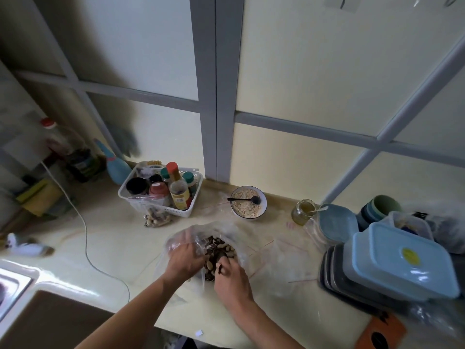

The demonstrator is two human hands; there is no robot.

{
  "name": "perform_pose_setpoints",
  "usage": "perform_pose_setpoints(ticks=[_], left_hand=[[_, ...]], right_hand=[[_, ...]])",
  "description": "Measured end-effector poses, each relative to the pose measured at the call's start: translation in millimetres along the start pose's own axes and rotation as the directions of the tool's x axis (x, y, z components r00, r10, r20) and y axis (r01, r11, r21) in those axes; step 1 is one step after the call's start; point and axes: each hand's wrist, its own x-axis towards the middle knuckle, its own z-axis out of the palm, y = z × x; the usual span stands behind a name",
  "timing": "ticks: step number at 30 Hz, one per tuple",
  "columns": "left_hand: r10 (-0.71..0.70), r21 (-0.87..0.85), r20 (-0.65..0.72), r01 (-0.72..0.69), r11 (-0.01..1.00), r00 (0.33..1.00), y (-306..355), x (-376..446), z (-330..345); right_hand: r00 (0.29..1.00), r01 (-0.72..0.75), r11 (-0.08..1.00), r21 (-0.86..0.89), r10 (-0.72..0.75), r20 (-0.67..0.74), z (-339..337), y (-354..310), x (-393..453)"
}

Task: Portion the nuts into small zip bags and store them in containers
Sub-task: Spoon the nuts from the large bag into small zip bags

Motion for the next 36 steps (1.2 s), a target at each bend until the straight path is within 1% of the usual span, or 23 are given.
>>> perform_pose_setpoints(ticks=[1, 2, 3, 4, 5, 7, 9, 11, 14, 16, 18, 22, 23, 25, 27, 29, 32, 36], left_hand=[[-0.002, 0.018, 0.011, 0.002, 1.000, 1.000, -0.4, -0.1, -2.0], [-0.004, 0.034, 0.022, 0.003, 0.999, 1.000, -1.8, 0.1, -3.1], [-0.004, 0.053, 0.036, 0.002, 0.999, 0.999, -5.1, 0.7, -2.3], [-0.010, 0.068, 0.054, 0.007, 0.998, 0.999, -8.1, 1.1, -1.7], [-0.017, 0.081, 0.069, 0.012, 0.997, 0.997, -11.6, 1.3, -1.1], [-0.015, 0.106, 0.075, 0.007, 0.994, 0.997, -15.9, 1.2, -0.2], [-0.007, 0.160, 0.098, -0.009, 0.987, 0.995, -17.4, 0.2, -1.0], [0.004, 0.188, 0.110, -0.025, 0.982, 0.994, -19.1, 1.2, -1.9], [0.025, 0.170, 0.119, -0.046, 0.984, 0.993, -21.2, 3.0, 0.0], [0.029, 0.174, 0.130, -0.051, 0.983, 0.991, -21.4, 2.4, -1.5], [0.027, 0.183, 0.149, -0.054, 0.982, 0.988, -22.4, 2.3, -2.9], [0.009, 0.153, 0.161, -0.034, 0.988, 0.987, -27.5, 4.6, -2.8], [0.014, 0.144, 0.159, -0.037, 0.989, 0.987, -28.0, 4.4, -3.6], [0.028, 0.126, 0.150, -0.047, 0.991, 0.988, -28.2, 5.8, -4.5], [0.037, 0.143, 0.156, -0.060, 0.988, 0.987, -27.1, 6.7, -5.8], [0.027, 0.151, 0.147, -0.049, 0.987, 0.989, -28.6, 10.6, -3.2], [0.020, 0.096, 0.125, -0.032, 0.995, 0.992, -28.7, 14.7, 1.3], [0.036, 0.243, 0.211, -0.088, 0.966, 0.977, -26.3, 17.0, 8.8]], right_hand=[[0.997, 0.026, 0.997, 0.074, -0.021, -0.071, 1.1, -3.1, -0.3], [0.993, 0.035, 0.989, 0.142, -0.018, -0.113, 4.2, -6.0, 0.3], [0.986, 0.018, 0.970, 0.241, 0.024, -0.168, 8.0, -7.3, 1.1], [0.976, -0.023, 0.937, 0.349, 0.097, -0.197, 13.5, -6.1, 3.5], [0.965, -0.080, 0.895, 0.439, 0.181, -0.191, 15.9, -4.9, 5.5], [0.940, -0.211, 0.779, 0.590, 0.327, -0.095, 17.3, -3.4, 11.6], [0.902, -0.321, 0.564, 0.760, 0.426, 0.066, 19.4, -2.4, 16.6], [0.858, -0.385, 0.323, 0.864, 0.469, 0.207, 21.0, -4.7, 19.5], [0.811, -0.395, 0.049, 0.917, 0.488, 0.323, 27.6, -9.2, 20.1], [0.781, -0.388, -0.104, 0.916, 0.491, 0.387, 31.5, -11.9, 19.2], [0.764, -0.379, -0.203, 0.903, 0.482, 0.429, 33.4, -13.5, 18.0], [0.783, -0.329, -0.381, 0.864, 0.401, 0.475, 27.3, -13.5, 16.8], [0.792, -0.327, -0.409, 0.852, 0.373, 0.484, 25.9, -13.9, 16.4], [0.797, -0.333, -0.428, 0.840, 0.349, 0.493, 23.8, -14.9, 14.9], [0.793, -0.329, -0.403, 0.854, 0.373, 0.481, 23.4, -15.2, 14.9], [0.787, -0.328, -0.327, 0.887, 0.425, 0.447, 21.1, -14.5, 15.8], [0.787, -0.330, -0.202, 0.922, 0.481, 0.386, 15.7, -10.0, 15.7], [0.781, -0.304, -0.111, 0.946, 0.540, 0.314, 4.6, -2.8, 9.6]])
